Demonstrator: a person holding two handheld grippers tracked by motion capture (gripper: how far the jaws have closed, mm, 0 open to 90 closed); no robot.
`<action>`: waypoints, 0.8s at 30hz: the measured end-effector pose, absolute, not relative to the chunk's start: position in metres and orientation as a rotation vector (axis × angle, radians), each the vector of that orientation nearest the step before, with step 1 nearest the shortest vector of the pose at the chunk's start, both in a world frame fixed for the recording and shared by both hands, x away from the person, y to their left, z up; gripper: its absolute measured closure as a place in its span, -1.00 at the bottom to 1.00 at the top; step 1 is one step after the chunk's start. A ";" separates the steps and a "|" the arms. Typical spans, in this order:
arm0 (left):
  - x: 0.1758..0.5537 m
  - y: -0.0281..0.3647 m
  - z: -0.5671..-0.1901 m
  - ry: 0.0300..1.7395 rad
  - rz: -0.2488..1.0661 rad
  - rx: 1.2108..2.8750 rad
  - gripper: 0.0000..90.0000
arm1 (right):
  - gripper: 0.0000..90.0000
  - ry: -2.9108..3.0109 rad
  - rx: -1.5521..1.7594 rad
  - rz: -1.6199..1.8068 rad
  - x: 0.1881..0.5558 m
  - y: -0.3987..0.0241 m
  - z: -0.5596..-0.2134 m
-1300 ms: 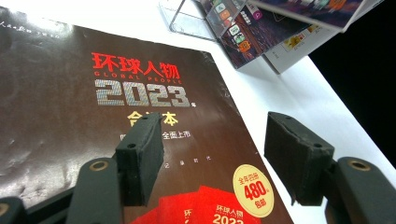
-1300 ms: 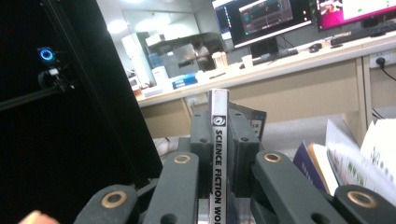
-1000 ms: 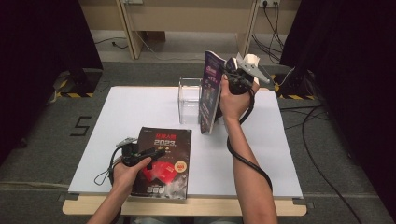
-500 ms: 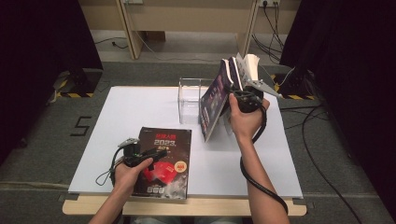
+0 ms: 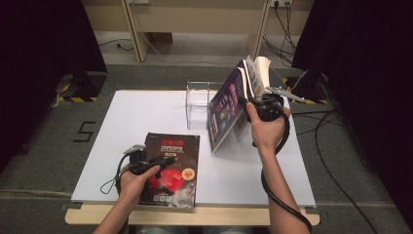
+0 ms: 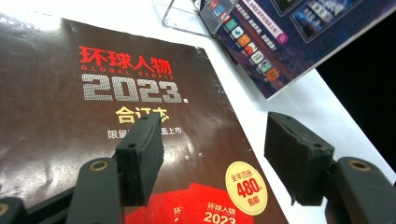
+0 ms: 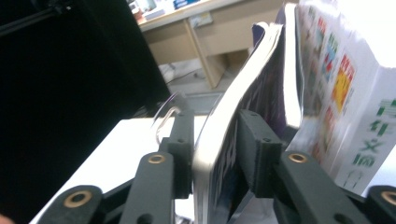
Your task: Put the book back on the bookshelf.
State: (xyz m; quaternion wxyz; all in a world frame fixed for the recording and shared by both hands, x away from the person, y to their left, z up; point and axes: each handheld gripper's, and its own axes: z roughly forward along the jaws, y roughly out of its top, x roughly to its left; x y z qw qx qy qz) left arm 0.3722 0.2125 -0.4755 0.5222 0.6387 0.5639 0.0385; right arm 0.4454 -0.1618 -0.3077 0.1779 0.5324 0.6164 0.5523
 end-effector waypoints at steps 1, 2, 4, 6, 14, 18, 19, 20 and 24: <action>0.372 0.212 -0.476 1.349 0.092 1.532 -0.19 | 0.45 1.759 1.519 1.565 0.445 -0.163 -0.307; 0.372 0.212 -0.476 1.348 0.090 1.534 -0.19 | 0.44 1.776 1.529 1.556 0.446 -0.163 -0.306; 0.372 0.211 -0.476 1.348 0.087 1.533 -0.19 | 0.44 1.799 1.567 1.530 0.448 -0.164 -0.304; 0.372 0.211 -0.475 1.347 0.085 1.532 -0.19 | 0.47 1.815 1.587 1.502 0.451 -0.165 -0.302; 0.372 0.211 -0.476 1.347 0.084 1.531 -0.19 | 0.54 1.887 1.661 1.365 0.471 -0.162 -0.296; 0.372 0.212 -0.475 1.346 0.086 1.530 -0.19 | 0.61 1.915 1.690 1.303 0.479 -0.160 -0.292; 0.372 0.212 -0.475 1.346 0.086 1.529 -0.19 | 0.65 1.926 1.708 1.290 0.480 -0.160 -0.291; 0.372 0.212 -0.475 1.346 0.086 1.529 -0.19 | 0.68 1.929 1.714 1.281 0.481 -0.160 -0.291; 0.372 0.211 -0.476 1.345 0.086 1.531 -0.19 | 0.83 1.947 1.761 1.207 0.483 -0.159 -0.288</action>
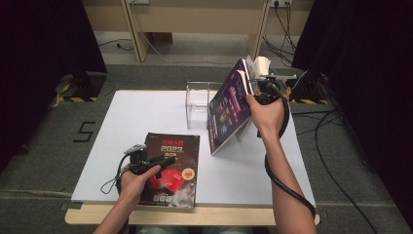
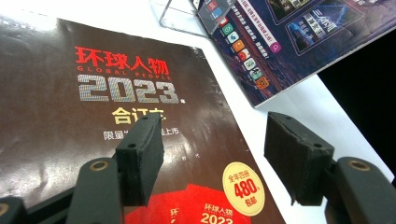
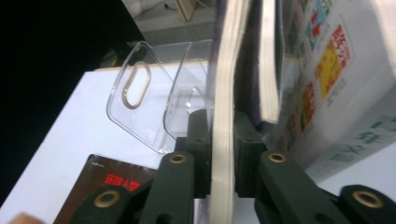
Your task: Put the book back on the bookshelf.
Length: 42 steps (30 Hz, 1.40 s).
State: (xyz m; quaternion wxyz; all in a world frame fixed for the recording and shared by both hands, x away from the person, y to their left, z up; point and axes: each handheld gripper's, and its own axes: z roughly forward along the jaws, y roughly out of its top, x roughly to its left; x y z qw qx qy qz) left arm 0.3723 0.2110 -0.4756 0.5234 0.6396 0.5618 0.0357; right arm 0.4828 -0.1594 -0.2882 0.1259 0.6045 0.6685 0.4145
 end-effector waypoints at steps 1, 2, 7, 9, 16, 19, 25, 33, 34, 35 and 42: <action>0.372 0.211 -0.476 1.346 0.085 1.532 -0.19 | 0.84 1.949 1.771 1.202 0.483 -0.159 -0.288; 0.372 0.211 -0.476 1.345 0.083 1.532 -0.19 | 0.84 1.949 1.777 1.203 0.483 -0.159 -0.287; 0.373 0.212 -0.476 1.344 0.085 1.527 -0.19 | 0.84 1.947 1.740 1.246 0.477 -0.151 -0.285; 0.373 0.212 -0.476 1.344 0.086 1.526 -0.19 | 0.84 1.949 1.721 1.257 0.475 -0.147 -0.284; 0.373 0.213 -0.476 1.343 0.086 1.526 -0.19 | 0.84 1.923 1.688 1.298 0.471 -0.143 -0.271; 0.373 0.212 -0.476 1.339 0.083 1.524 -0.19 | 0.85 1.890 1.680 1.315 0.471 -0.145 -0.265; 0.373 0.212 -0.476 1.339 0.084 1.524 -0.19 | 0.85 1.807 1.684 1.367 0.476 -0.151 -0.257; 0.373 0.212 -0.476 1.340 0.086 1.522 -0.19 | 0.85 1.758 1.673 1.387 0.491 -0.148 -0.254; 0.373 0.212 -0.476 1.339 0.088 1.523 -0.19 | 0.85 1.754 1.671 1.387 0.493 -0.147 -0.255; 0.373 0.213 -0.476 1.339 0.087 1.523 -0.19 | 0.85 1.754 1.672 1.385 0.495 -0.146 -0.255; 0.373 0.213 -0.476 1.337 0.090 1.525 -0.19 | 0.85 1.750 1.662 1.363 0.505 -0.136 -0.261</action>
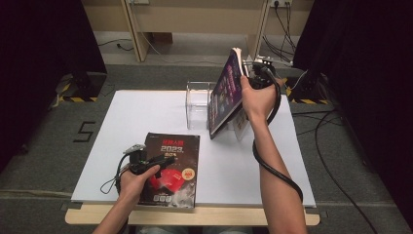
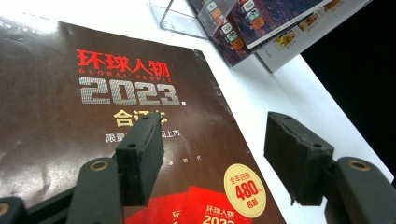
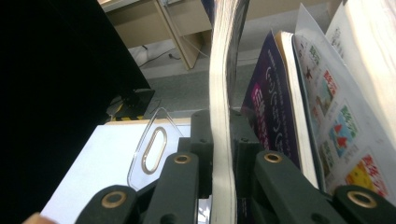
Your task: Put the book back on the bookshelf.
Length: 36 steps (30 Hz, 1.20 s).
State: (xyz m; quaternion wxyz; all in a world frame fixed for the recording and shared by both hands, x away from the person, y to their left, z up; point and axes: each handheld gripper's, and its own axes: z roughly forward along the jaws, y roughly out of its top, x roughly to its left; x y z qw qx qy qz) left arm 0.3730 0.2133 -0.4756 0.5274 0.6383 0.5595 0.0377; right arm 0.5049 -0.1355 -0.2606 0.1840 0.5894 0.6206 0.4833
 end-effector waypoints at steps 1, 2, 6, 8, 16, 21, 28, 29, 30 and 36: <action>0.373 0.214 -0.476 1.337 0.092 1.526 -0.19 | 0.85 1.750 1.662 1.358 0.506 -0.134 -0.262; 0.373 0.214 -0.475 1.337 0.092 1.525 -0.19 | 0.85 1.752 1.663 1.353 0.507 -0.133 -0.264; 0.373 0.214 -0.475 1.336 0.092 1.523 -0.19 | 0.84 1.753 1.673 1.341 0.512 -0.128 -0.271; 0.373 0.214 -0.475 1.335 0.092 1.524 -0.19 | 0.85 1.751 1.675 1.335 0.514 -0.127 -0.275; 0.374 0.214 -0.476 1.335 0.094 1.525 -0.19 | 0.84 1.762 1.662 1.304 0.520 -0.123 -0.284; 0.373 0.213 -0.475 1.333 0.093 1.525 -0.19 | 0.84 1.775 1.649 1.266 0.522 -0.120 -0.283; 0.373 0.213 -0.476 1.332 0.092 1.527 -0.19 | 0.84 1.794 1.634 1.219 0.525 -0.115 -0.286; 0.373 0.213 -0.476 1.333 0.092 1.527 -0.19 | 0.84 1.795 1.634 1.217 0.526 -0.114 -0.286; 0.373 0.213 -0.476 1.333 0.092 1.526 -0.19 | 0.84 1.794 1.637 1.214 0.527 -0.114 -0.286; 0.373 0.213 -0.476 1.333 0.090 1.526 -0.19 | 0.74 1.801 1.623 1.141 0.531 -0.117 -0.286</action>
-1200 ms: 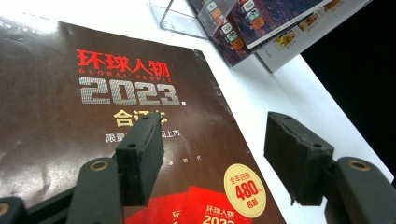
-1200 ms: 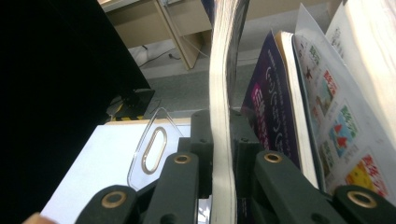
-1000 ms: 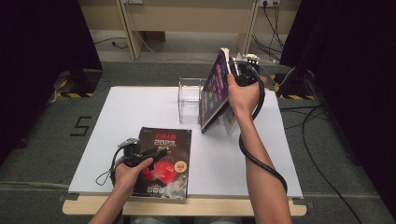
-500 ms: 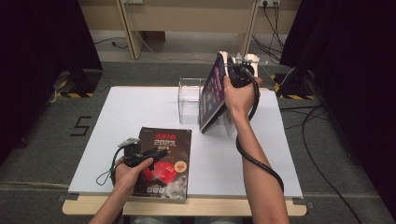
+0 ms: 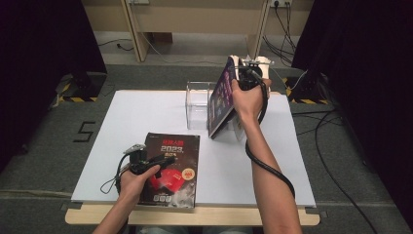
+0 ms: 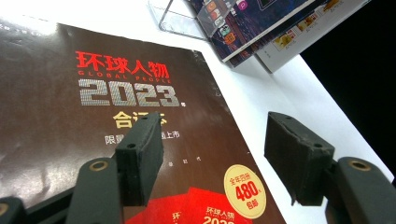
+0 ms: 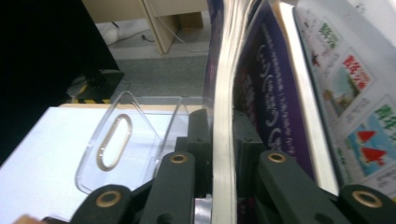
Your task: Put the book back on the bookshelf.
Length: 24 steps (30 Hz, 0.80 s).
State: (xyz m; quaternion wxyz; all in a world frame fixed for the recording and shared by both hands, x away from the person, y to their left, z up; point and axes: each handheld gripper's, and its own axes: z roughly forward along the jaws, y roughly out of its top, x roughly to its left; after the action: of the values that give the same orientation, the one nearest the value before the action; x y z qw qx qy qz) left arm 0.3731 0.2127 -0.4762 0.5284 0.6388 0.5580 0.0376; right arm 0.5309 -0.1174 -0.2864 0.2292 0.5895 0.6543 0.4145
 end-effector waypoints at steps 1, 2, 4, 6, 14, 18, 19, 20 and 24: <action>0.373 0.213 -0.476 1.333 0.089 1.526 -0.19 | 0.71 1.803 1.620 1.133 0.531 -0.118 -0.287; 0.373 0.213 -0.476 1.333 0.090 1.525 -0.19 | 0.66 1.806 1.618 1.128 0.530 -0.119 -0.287; 0.373 0.213 -0.477 1.333 0.089 1.526 -0.19 | 0.60 1.808 1.607 1.119 0.528 -0.122 -0.286; 0.373 0.213 -0.477 1.332 0.091 1.526 -0.19 | 0.58 1.798 1.599 1.115 0.525 -0.124 -0.283; 0.373 0.212 -0.476 1.329 0.093 1.525 -0.19 | 0.72 1.750 1.553 1.158 0.502 -0.144 -0.264; 0.372 0.211 -0.475 1.325 0.092 1.524 -0.19 | 0.92 1.746 1.546 1.189 0.489 -0.154 -0.265; 0.372 0.211 -0.475 1.322 0.093 1.528 -0.19 | 0.94 1.748 1.550 1.204 0.486 -0.157 -0.266; 0.372 0.211 -0.475 1.322 0.093 1.528 -0.19 | 0.97 1.748 1.552 1.228 0.483 -0.160 -0.268; 0.372 0.211 -0.474 1.322 0.092 1.523 -0.19 | 1.00 1.743 1.528 1.277 0.468 -0.167 -0.273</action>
State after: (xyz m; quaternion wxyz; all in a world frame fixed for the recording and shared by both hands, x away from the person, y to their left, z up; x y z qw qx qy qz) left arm 0.3721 0.2114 -0.4741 0.5323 0.6388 0.5541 0.0384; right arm 0.4682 -0.1674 -0.2727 0.2450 0.5599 0.6384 0.4680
